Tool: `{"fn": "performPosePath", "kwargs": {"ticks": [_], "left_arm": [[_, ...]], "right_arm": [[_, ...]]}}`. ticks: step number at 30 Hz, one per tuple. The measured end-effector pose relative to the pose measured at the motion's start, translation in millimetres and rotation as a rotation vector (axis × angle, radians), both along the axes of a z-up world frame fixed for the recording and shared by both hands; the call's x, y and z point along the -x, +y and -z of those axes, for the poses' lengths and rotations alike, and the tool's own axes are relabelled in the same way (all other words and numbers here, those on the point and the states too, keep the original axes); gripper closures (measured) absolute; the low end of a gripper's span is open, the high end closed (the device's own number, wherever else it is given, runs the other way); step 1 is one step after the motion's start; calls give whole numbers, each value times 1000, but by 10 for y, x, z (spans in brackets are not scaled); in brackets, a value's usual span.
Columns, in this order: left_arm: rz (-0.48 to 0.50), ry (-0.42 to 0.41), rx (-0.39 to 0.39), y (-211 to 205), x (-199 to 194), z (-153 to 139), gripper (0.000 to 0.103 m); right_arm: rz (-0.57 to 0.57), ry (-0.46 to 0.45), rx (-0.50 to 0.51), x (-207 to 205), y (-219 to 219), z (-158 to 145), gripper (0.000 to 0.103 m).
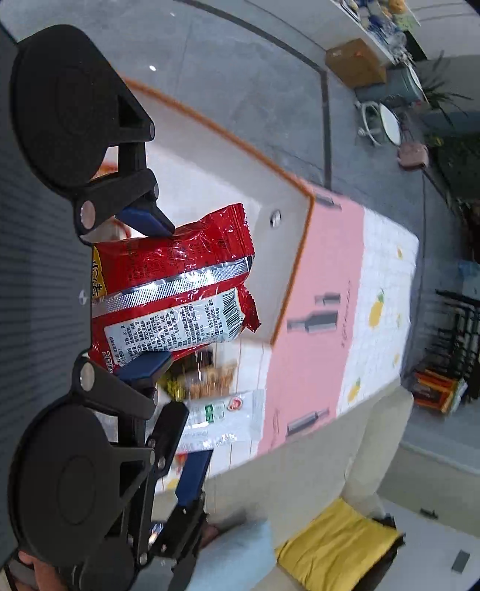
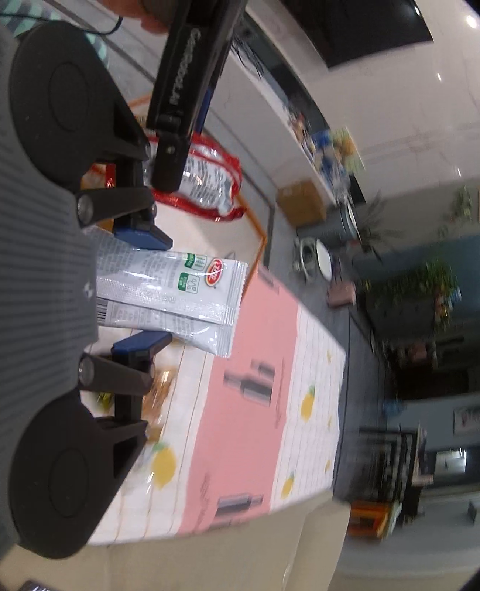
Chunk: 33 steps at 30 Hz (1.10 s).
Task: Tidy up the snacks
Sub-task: 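Carry both packets into the white box and open both grippers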
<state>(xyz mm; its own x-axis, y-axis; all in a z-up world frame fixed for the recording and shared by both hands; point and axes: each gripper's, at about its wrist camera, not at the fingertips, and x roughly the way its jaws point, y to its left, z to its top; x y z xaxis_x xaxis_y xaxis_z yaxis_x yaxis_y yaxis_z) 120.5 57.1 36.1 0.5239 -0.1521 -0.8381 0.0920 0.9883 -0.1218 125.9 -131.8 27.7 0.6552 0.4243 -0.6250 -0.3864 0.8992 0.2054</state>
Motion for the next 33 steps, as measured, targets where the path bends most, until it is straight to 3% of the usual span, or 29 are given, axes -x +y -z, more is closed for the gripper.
{"fn": "performPosePath", "kwargs": {"ticks": [8,13,21,29,33], "left_arm": [[-24,107,-32,450,-412,253,25],[-36,172,-128,542,-562,511,25],[-82,338,-192,686,-722,934,27],[-51,365,-275,583,-736,986,27],[82,313,-400,401,-701,1012,27]], "right_arm": [[-148,55,19,-470,708,-27,57],[-174,106,80,-833,987,201,57],[-286,180,188,-1083,1291,620,58],[-442,221,276,-1228,1466,870,58],[-476,225,319,-1266,1507,981,58]]}}
